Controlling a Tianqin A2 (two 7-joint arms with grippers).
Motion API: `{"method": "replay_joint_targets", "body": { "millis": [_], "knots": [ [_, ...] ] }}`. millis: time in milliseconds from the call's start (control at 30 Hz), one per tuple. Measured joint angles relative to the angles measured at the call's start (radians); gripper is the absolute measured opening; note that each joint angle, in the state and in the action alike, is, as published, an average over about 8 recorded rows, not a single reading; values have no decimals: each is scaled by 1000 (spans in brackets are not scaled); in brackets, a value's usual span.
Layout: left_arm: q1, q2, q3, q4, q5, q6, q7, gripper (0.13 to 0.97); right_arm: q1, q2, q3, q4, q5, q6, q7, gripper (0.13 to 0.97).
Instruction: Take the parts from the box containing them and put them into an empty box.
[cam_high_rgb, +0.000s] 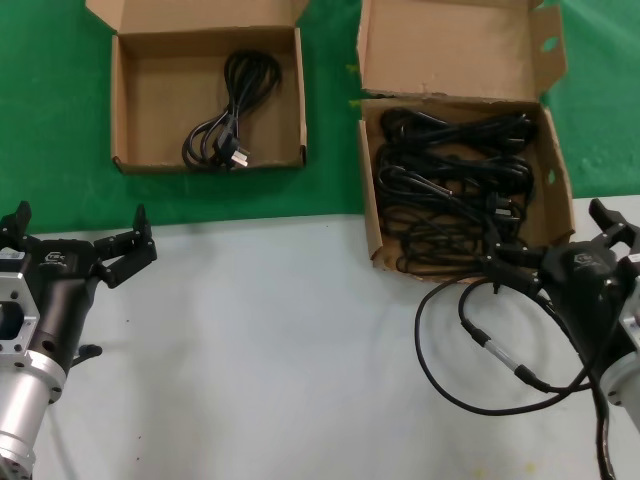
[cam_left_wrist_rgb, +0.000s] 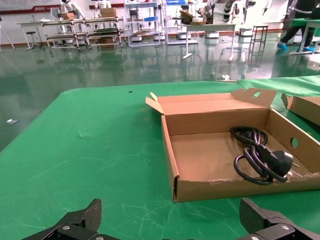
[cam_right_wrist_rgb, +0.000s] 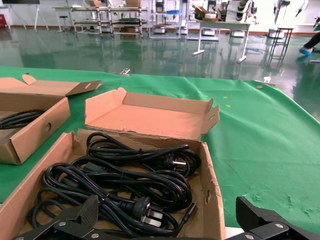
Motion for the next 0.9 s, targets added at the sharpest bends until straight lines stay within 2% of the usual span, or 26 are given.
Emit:
{"method": "replay_joint_targets", "body": {
  "millis": [900],
  "knots": [
    [0, 0, 0, 0, 0, 0, 0, 966, 0, 0, 0, 0, 0, 0, 0, 966]
  ]
}}
